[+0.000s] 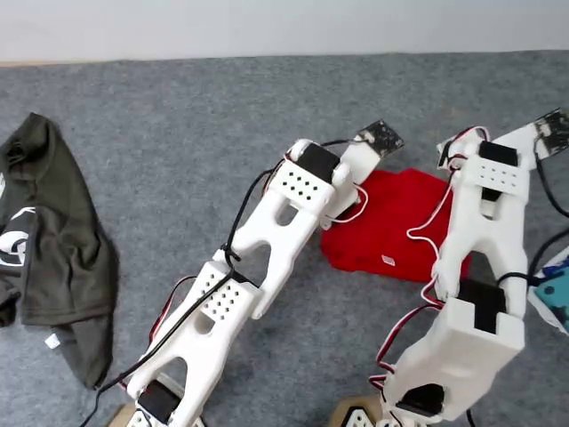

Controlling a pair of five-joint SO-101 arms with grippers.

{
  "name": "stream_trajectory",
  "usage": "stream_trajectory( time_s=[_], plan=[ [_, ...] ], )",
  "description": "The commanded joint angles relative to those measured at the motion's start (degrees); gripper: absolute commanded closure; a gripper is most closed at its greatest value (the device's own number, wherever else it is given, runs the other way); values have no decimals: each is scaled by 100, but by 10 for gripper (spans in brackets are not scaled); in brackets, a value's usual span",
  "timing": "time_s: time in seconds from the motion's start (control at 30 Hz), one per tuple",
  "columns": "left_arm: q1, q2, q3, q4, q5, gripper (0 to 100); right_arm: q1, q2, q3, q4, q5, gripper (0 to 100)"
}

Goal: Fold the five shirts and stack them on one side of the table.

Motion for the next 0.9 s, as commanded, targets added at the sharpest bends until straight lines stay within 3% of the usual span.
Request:
stream_trajectory(
  time_s=[0.0, 0.3, 0.87],
  plan=[
    [0, -387, -629, 35, 264, 997, -84, -145, -114, 66, 53, 790],
    [510, 448, -769, 35, 290, 997, -57, -171, -114, 84, 53, 790],
    [440, 870, -681, 202, 571, 998, -75, -180, -132, 57, 44, 790]
  ],
)
